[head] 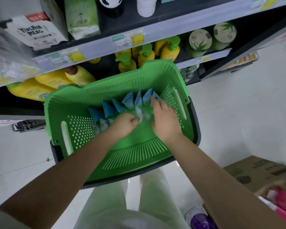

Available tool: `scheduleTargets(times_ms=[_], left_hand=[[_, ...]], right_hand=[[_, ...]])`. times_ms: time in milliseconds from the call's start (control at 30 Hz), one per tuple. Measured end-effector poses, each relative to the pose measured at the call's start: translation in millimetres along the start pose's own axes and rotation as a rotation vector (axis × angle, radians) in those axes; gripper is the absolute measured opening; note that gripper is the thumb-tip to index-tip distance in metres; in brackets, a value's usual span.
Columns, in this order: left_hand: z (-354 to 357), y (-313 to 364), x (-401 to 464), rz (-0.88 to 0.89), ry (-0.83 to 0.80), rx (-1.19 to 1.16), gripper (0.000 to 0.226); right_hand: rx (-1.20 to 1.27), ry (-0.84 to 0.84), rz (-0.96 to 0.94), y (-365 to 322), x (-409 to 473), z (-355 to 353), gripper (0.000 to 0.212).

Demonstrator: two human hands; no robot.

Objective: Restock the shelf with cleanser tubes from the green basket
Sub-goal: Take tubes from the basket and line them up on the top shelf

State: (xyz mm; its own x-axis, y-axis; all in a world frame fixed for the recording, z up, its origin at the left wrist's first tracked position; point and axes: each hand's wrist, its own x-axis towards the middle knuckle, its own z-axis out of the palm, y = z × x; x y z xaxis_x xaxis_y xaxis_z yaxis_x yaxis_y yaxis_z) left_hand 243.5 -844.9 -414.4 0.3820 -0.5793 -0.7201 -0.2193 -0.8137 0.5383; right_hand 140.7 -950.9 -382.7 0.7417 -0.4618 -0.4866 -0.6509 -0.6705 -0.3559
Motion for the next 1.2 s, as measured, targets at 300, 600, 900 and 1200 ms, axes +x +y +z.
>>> scheduleTargets(times_ms=[300,600,900,1200], left_hand=[[-96.8,79.0,-115.7,0.209,-0.058,-0.301,0.043],[-185.8,121.2,-206.2,0.576,0.29,0.122,0.043],[-268.3,172.5,-295.8,0.876,0.834,0.749,0.034],[-316.4,218.7,-366.1,1.019,1.196,0.553,0.042]], right_hand=[[0.137,-0.09,-0.147,-22.4,-12.0,-56.5,0.068],[0.203,0.157,-0.269,-86.1,-48.8,-149.0,0.042],[0.066,0.368,-0.404,-148.7,-99.0,-232.4,0.044],[0.053,0.721,-0.526,-213.1,-139.6,-320.0,0.047]])
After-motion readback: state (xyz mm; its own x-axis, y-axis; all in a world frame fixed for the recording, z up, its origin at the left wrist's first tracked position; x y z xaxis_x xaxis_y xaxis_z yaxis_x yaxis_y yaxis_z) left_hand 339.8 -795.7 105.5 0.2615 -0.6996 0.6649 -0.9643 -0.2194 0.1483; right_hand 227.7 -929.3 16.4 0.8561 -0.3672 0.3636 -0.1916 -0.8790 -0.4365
